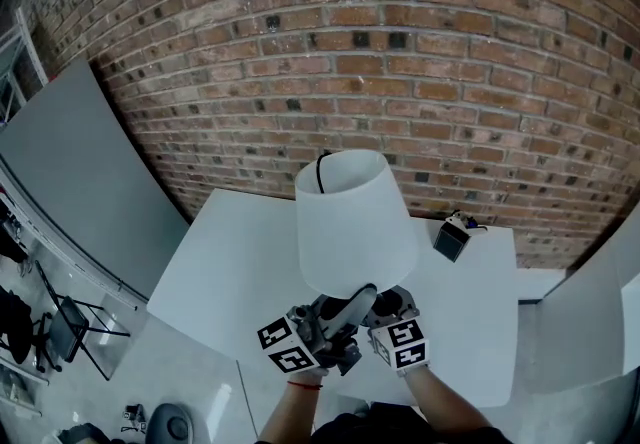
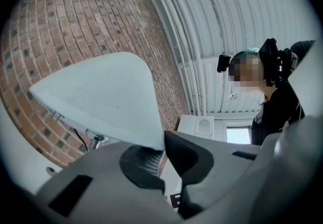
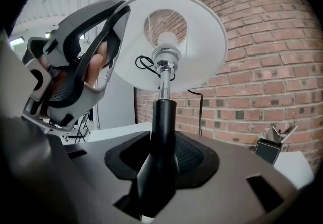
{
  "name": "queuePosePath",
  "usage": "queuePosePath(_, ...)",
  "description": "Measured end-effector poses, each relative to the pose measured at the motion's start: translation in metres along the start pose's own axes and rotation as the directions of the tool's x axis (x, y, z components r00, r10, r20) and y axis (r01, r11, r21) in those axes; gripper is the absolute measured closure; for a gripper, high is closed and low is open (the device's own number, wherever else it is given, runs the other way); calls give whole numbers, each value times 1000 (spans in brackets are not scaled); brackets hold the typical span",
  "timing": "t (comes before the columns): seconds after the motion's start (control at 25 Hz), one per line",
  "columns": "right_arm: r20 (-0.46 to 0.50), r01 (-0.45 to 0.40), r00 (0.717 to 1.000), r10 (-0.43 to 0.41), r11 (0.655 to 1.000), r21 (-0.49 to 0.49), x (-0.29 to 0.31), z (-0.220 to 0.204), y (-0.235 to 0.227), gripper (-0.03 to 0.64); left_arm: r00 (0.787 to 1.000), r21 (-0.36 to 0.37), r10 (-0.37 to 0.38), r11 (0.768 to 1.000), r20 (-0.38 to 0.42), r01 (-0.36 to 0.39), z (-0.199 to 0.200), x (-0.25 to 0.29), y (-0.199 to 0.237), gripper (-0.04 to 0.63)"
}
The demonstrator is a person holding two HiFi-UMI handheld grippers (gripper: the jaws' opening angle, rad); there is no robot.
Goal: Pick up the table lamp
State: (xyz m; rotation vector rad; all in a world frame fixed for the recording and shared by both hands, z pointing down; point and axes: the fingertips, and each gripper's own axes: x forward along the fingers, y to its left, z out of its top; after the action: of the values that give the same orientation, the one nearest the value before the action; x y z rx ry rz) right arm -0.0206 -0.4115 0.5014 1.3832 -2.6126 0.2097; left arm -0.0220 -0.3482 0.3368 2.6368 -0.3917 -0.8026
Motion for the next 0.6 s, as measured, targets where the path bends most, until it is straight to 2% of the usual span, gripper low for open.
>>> queuePosePath(0.6,126,-33,991,38,999,-37,6,71,6,469,1000,127,-15,992,-2,15,49,24,-24,578)
